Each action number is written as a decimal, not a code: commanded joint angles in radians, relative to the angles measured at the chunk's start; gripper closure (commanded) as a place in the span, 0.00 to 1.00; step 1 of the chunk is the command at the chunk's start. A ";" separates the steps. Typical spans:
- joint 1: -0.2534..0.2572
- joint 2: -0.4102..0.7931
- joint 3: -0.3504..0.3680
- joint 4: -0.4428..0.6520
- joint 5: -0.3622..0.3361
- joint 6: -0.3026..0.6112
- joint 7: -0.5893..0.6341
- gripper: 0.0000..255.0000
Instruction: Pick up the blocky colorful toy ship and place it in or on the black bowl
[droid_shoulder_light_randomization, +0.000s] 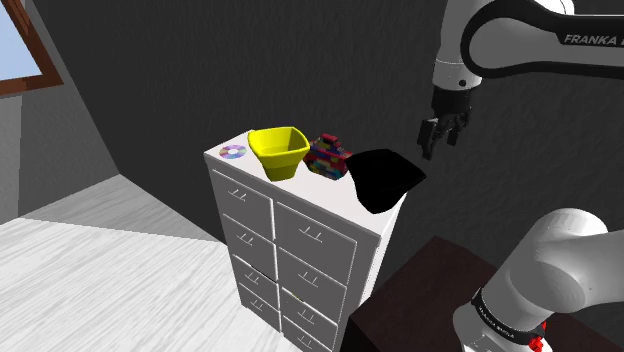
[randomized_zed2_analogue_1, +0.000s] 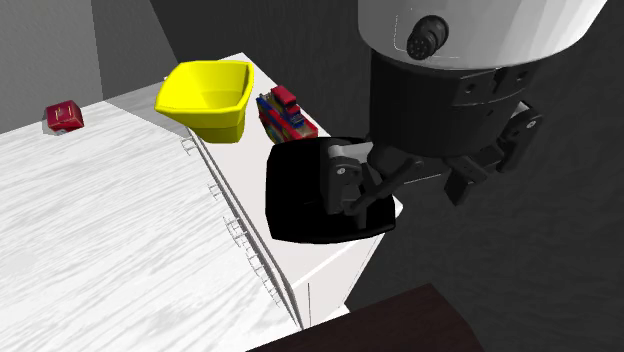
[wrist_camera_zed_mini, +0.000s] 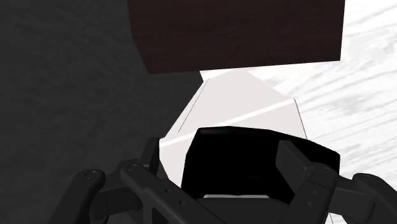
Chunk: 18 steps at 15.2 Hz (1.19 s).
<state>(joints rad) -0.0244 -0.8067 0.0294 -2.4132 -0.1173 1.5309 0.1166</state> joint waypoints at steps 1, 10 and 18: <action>0.000 0.000 0.000 0.000 0.000 0.000 0.000 0.00; 0.033 0.343 -0.041 0.168 -0.005 0.197 -0.121 0.00; 0.060 0.645 -0.053 0.396 0.019 0.288 -0.233 0.00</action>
<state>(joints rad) 0.0327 -0.2003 -0.0223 -2.0439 -0.1022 1.8048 -0.1010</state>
